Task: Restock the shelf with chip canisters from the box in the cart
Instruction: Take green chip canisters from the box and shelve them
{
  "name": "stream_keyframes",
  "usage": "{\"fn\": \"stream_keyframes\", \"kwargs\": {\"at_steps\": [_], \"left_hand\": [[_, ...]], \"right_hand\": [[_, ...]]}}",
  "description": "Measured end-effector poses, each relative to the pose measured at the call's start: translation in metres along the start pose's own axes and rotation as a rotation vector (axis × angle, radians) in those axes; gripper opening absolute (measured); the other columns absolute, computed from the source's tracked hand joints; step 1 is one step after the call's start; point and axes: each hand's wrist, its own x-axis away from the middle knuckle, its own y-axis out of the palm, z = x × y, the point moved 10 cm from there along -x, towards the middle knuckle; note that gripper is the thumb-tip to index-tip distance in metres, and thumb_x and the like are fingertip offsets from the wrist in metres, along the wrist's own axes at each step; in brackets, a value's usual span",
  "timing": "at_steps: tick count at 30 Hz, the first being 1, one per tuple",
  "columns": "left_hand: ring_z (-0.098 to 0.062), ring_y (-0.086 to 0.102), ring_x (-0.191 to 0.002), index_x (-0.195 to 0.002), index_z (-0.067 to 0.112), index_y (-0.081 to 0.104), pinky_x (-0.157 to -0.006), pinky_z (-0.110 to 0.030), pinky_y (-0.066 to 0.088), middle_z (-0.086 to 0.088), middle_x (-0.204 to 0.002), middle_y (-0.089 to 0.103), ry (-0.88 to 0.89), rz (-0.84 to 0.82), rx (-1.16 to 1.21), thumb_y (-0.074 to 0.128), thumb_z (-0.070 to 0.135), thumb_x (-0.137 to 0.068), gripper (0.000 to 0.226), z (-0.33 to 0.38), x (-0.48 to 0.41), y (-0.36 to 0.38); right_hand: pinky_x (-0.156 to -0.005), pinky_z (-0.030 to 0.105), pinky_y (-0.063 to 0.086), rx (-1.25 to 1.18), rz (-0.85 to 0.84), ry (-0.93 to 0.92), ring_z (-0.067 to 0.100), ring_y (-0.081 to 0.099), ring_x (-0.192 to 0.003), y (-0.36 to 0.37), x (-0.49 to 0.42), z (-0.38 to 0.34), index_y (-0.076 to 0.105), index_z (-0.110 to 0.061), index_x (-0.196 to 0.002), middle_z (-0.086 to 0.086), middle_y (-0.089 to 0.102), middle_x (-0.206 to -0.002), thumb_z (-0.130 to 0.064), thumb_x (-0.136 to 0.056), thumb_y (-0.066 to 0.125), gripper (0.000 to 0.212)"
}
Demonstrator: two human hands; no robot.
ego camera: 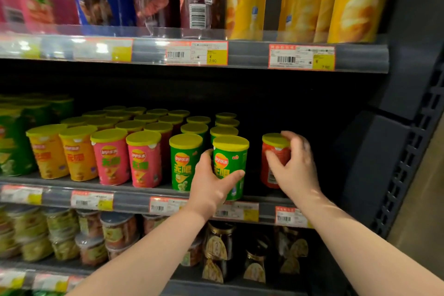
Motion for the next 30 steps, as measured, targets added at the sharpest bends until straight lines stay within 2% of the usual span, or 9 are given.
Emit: {"fn": "stream_keyframes", "kwargs": {"at_steps": [4, 6, 9, 12, 15, 17, 19, 23, 30], "left_hand": [[-0.010, 0.059, -0.096, -0.121, 0.023, 0.041, -0.085, -0.032, 0.051, 0.002, -0.111, 0.059, 0.029, 0.031, -0.060, 0.080, 0.027, -0.073, 0.061, 0.001, -0.009, 0.002], [-0.012, 0.057, -0.100, -0.125, 0.021, 0.042, -0.083, -0.030, 0.048, 0.002, -0.113, 0.055, 0.039, 0.031, -0.131, 0.077, 0.025, -0.075, 0.061, 0.002, -0.013, 0.003], [-0.021, 0.056, -0.112, -0.132, 0.021, 0.041, -0.091, -0.036, 0.049, -0.002, -0.118, 0.054, 0.048, -0.013, -0.170, 0.075, 0.029, -0.073, 0.069, 0.000, -0.011, 0.005], [-0.012, 0.036, -0.130, -0.149, 0.022, 0.020, -0.108, -0.028, 0.034, 0.002, -0.138, 0.036, 0.123, -0.105, -0.280, 0.075, 0.041, -0.073, 0.095, -0.003, 0.003, 0.003], [-0.014, 0.044, -0.124, -0.143, 0.020, 0.034, -0.100, -0.027, 0.039, 0.005, -0.133, 0.043, 0.329, -0.054, -0.557, 0.062, 0.044, -0.082, 0.071, 0.000, 0.023, -0.007], [-0.019, 0.061, -0.096, -0.118, 0.022, 0.054, -0.081, -0.031, 0.050, 0.004, -0.107, 0.059, 0.488, -0.006, -0.741, 0.049, 0.047, -0.077, 0.048, 0.001, 0.032, -0.011], [-0.019, 0.061, -0.080, -0.100, 0.024, 0.058, -0.072, -0.030, 0.049, 0.005, -0.091, 0.060, 0.604, -0.003, -0.876, 0.044, 0.047, -0.076, 0.036, -0.008, 0.035, -0.010], [-0.024, 0.058, -0.081, -0.100, 0.018, 0.057, -0.075, -0.034, 0.037, -0.002, -0.092, 0.059, 0.780, -0.049, -0.875, 0.051, 0.035, -0.077, 0.029, -0.015, 0.042, -0.009], [-0.022, 0.056, -0.086, -0.107, 0.020, 0.052, -0.079, -0.031, 0.037, -0.001, -0.096, 0.059, 0.778, -0.041, -0.858, 0.051, 0.036, -0.074, 0.036, -0.017, 0.044, -0.011]], "right_hand": [[-0.096, 0.032, 0.044, 0.074, -0.314, 0.021, 0.018, 0.048, -0.122, 0.039, -0.001, -0.031, 0.036, -0.026, -0.140, 0.000, 0.046, -0.136, -0.053, -0.079, 0.065, 0.073], [-0.096, 0.034, 0.045, 0.162, -0.368, 0.024, 0.019, 0.048, -0.124, 0.054, 0.000, -0.040, 0.032, -0.031, -0.141, -0.002, 0.046, -0.136, -0.063, -0.072, 0.066, 0.083], [-0.093, 0.032, 0.045, 0.198, -0.338, 0.005, 0.019, 0.051, -0.119, 0.064, -0.002, -0.044, 0.039, -0.030, -0.135, -0.002, 0.050, -0.130, -0.057, -0.073, 0.069, 0.074], [-0.091, 0.030, 0.047, 0.106, -0.315, 0.011, 0.018, 0.054, -0.114, 0.067, -0.005, -0.040, 0.045, -0.027, -0.132, -0.002, 0.055, -0.125, -0.049, -0.073, 0.074, 0.068], [-0.092, 0.029, 0.045, 0.055, -0.299, -0.003, 0.017, 0.053, -0.115, 0.068, -0.007, -0.039, 0.046, -0.024, -0.133, -0.001, 0.056, -0.126, -0.044, -0.072, 0.077, 0.072], [-0.093, 0.029, 0.045, 0.040, -0.332, -0.010, 0.018, 0.053, -0.116, 0.076, -0.006, -0.039, 0.044, -0.024, -0.135, 0.000, 0.055, -0.127, -0.040, -0.072, 0.077, 0.073], [-0.096, 0.029, 0.044, 0.022, -0.383, -0.009, 0.018, 0.051, -0.118, 0.087, -0.002, -0.040, 0.041, -0.024, -0.138, 0.001, 0.053, -0.131, -0.036, -0.075, 0.076, 0.073], [-0.095, 0.025, 0.041, 0.011, -0.401, 0.012, 0.019, 0.048, -0.122, 0.097, 0.003, -0.039, 0.033, -0.025, -0.142, 0.005, 0.045, -0.136, -0.030, -0.077, 0.075, 0.078], [-0.088, 0.027, 0.049, -0.048, -0.393, 0.051, 0.020, 0.052, -0.119, 0.106, 0.006, -0.035, 0.029, -0.025, -0.142, 0.004, 0.050, -0.135, -0.027, -0.074, 0.077, 0.084]]}}
